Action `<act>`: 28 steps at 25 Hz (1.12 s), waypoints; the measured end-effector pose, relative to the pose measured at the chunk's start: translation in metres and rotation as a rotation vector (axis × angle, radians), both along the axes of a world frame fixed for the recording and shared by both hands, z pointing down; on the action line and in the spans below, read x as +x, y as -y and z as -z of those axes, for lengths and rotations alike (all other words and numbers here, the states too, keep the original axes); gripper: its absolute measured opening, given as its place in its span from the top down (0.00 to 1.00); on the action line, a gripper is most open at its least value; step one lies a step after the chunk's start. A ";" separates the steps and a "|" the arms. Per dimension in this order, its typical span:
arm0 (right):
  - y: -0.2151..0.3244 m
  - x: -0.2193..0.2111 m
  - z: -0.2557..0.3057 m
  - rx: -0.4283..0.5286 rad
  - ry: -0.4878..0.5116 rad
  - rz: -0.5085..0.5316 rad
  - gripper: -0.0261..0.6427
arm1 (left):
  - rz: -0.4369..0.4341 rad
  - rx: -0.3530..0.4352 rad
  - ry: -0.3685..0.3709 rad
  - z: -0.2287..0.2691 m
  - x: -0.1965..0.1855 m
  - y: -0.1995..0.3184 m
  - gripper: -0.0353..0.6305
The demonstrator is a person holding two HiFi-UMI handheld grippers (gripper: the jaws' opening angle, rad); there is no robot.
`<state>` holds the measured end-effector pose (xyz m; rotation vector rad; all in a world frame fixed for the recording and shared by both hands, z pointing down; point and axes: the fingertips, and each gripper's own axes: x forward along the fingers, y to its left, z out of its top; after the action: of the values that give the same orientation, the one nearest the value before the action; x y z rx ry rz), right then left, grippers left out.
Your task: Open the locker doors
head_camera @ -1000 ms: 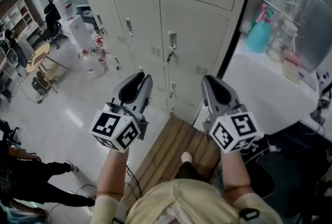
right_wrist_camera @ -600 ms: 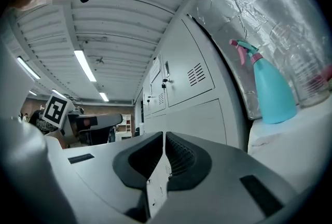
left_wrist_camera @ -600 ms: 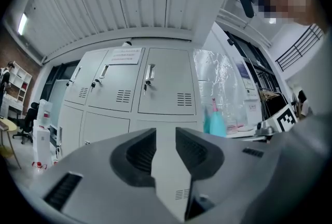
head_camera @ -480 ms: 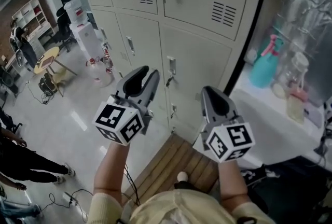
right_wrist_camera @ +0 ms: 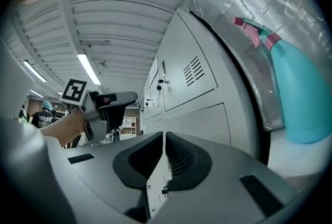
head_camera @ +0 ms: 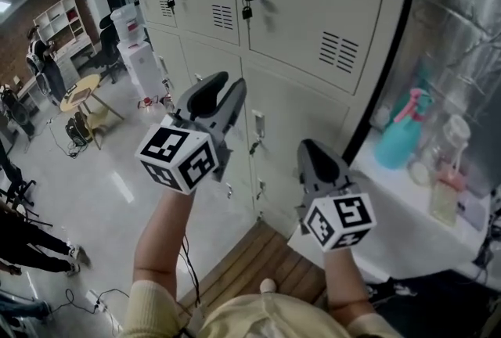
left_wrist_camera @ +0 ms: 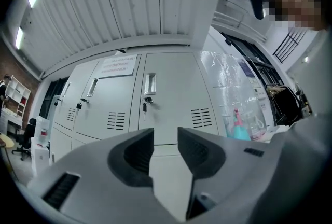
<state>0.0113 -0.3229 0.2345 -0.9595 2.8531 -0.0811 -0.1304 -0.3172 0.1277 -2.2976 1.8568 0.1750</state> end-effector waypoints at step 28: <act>0.050 -0.040 0.002 -0.009 0.016 0.051 0.97 | 0.043 0.060 -0.005 0.096 -0.030 0.105 0.71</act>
<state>-0.0288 -0.3733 0.2320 -0.8844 2.8650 -0.1070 -0.1608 -0.4223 0.0318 -2.2183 1.8750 0.2279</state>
